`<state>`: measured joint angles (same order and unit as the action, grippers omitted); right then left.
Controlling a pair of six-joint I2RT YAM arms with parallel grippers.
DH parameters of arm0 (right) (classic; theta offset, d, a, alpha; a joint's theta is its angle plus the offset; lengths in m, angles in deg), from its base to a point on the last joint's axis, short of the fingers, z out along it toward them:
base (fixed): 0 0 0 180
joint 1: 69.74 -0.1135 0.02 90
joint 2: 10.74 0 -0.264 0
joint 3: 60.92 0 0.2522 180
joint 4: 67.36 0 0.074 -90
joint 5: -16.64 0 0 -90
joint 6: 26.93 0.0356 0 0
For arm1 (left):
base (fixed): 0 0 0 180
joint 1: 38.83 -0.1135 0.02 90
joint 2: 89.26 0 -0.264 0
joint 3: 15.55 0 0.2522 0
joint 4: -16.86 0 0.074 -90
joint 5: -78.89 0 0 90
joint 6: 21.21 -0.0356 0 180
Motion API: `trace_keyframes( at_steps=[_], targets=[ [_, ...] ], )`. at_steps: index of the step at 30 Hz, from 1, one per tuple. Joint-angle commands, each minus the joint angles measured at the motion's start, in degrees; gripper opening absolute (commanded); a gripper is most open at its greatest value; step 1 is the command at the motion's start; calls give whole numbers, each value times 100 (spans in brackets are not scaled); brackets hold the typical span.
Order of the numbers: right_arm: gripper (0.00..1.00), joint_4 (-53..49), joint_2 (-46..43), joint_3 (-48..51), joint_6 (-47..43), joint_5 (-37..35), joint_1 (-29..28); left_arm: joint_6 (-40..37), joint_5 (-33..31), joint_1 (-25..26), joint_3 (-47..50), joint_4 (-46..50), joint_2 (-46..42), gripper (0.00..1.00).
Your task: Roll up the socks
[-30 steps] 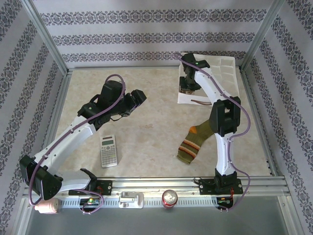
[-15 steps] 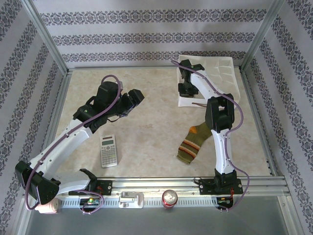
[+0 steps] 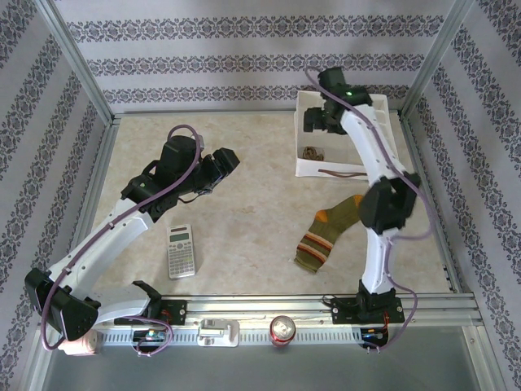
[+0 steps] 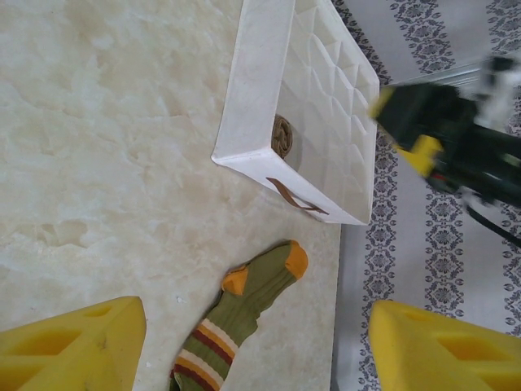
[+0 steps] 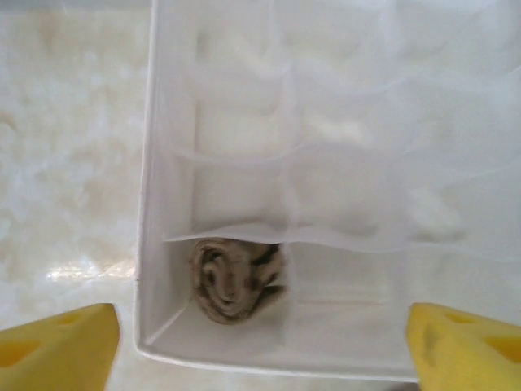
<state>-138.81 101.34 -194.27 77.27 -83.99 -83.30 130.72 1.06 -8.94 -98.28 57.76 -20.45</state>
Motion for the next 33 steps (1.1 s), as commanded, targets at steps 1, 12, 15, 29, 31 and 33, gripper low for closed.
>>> trace_keyframes(
  at_steps=[1, 12, 15, 29, 31, 33],
  targets=[
    [98, 2000, -1995, 1921, -720, -1068, -349, -57, 61, -49, 98, -156, -3, 72],
    [98, 2239, -3805, 6065, 1472, 1088, -201, -459, 904, 209, 441, -111, 711, 63],
    [97, 2372, -3839, 6980, 2423, 1459, -351, -471, 923, 457, 620, -175, 819, 62],
    [74, 4072, -2372, 7826, 2738, 2047, -964, -353, 685, 852, 1105, -180, 694, 61],
    [69, 4042, -1872, 7526, 2777, 2076, -1358, -334, 595, 835, 1215, -89, 557, 61],
    [66, 3959, -1383, 7148, 2773, 2120, -1721, -268, 549, 796, 1357, -47, 399, 61]
  ],
)
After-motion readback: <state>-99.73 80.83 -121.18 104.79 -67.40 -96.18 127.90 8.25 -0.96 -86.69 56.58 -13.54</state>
